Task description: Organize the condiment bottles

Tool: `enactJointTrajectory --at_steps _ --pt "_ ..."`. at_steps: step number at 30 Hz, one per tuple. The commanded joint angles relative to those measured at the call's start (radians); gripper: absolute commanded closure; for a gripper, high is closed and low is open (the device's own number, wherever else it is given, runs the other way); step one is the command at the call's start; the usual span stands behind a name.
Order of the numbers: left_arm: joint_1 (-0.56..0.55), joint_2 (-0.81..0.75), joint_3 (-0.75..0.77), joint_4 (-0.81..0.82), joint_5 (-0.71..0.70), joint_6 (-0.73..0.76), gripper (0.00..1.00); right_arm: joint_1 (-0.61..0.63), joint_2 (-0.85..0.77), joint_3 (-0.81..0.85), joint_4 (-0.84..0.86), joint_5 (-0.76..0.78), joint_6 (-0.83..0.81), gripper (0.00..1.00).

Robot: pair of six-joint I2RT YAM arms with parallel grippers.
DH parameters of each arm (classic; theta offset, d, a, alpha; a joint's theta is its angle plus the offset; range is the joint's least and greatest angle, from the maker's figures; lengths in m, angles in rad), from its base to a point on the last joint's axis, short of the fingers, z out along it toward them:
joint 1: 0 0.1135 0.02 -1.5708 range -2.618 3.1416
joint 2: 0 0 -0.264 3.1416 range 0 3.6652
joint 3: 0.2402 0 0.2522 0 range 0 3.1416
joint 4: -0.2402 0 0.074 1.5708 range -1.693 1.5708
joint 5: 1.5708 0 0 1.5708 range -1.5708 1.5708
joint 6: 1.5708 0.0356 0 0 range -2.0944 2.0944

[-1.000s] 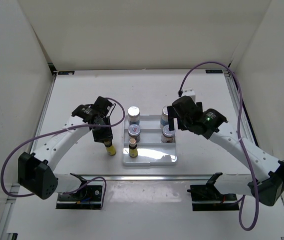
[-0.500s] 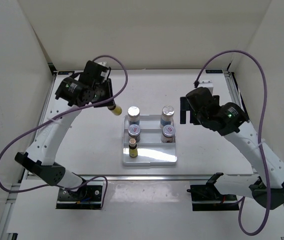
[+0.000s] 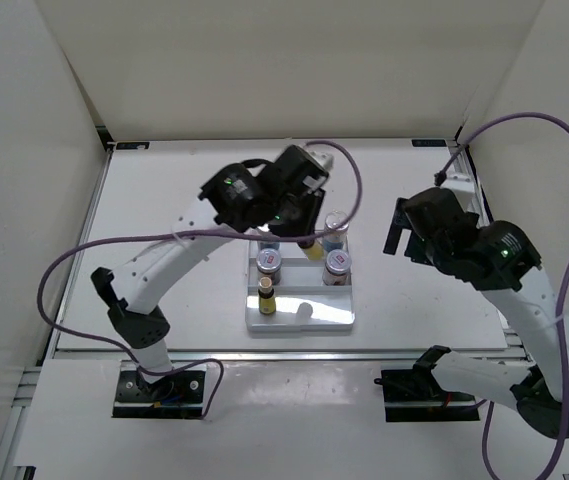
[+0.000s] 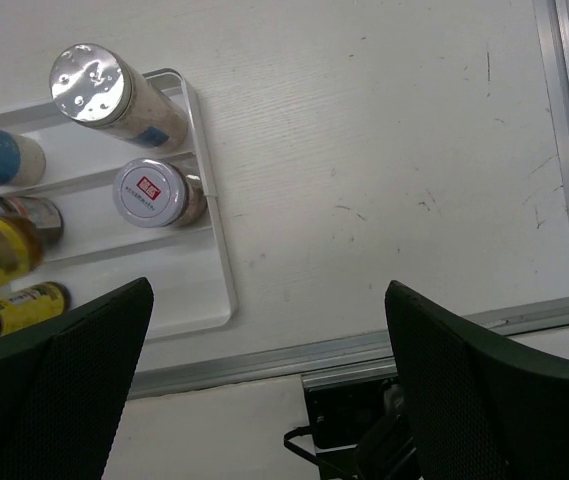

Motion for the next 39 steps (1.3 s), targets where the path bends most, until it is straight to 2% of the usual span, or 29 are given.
enactJointTrajectory --at_steps 1,12,22,33,39 --pt "-0.087 0.008 0.034 0.001 -0.036 0.006 0.89 -0.003 -0.065 -0.021 -0.163 0.001 0.058 0.0" --pt "-0.231 0.225 0.024 0.044 -0.059 -0.074 0.89 -0.003 -0.119 -0.102 -0.111 -0.019 -0.111 0.0" --pt "-0.251 0.406 0.096 0.055 -0.091 -0.095 0.89 -0.003 -0.215 -0.132 -0.08 -0.01 -0.159 0.0" --pt "-0.251 0.467 0.096 0.055 -0.053 -0.097 0.89 -0.003 -0.249 -0.122 -0.111 -0.01 -0.13 0.0" --pt "-0.251 0.458 0.096 0.055 -0.053 -0.097 0.74 -0.003 -0.249 -0.081 -0.156 0.01 -0.1 0.0"
